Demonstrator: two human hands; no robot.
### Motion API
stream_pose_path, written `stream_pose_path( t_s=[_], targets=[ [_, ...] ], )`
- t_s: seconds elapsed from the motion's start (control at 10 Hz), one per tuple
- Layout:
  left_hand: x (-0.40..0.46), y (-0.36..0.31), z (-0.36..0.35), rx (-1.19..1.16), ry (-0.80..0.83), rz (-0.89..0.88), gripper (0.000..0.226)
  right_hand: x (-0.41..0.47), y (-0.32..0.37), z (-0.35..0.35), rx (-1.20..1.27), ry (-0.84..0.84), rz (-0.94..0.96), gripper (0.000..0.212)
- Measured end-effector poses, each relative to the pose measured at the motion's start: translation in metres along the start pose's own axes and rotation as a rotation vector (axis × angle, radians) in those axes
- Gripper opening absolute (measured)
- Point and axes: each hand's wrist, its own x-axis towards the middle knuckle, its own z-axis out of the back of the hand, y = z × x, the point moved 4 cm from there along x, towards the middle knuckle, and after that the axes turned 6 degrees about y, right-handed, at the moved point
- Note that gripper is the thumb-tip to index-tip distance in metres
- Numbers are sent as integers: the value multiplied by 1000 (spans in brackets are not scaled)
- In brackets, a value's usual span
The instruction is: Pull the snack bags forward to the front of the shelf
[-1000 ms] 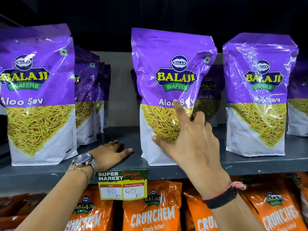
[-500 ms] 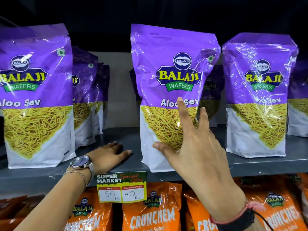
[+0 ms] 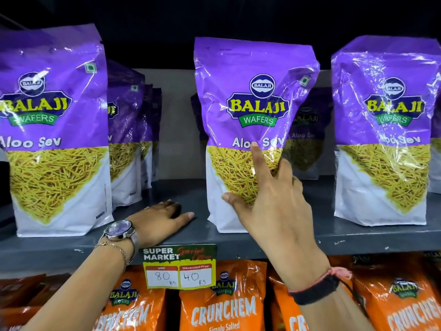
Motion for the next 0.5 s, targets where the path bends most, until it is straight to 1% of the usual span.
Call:
stream_pose_path(
  t_s=[0.4, 0.5],
  targets=[
    [-3, -3, 1, 6, 16, 15, 68, 6, 0, -4, -9, -7, -5, 90],
    [-4, -3, 3, 4, 0, 22, 67, 4, 0, -1, -5, 23, 13, 92]
  ],
)
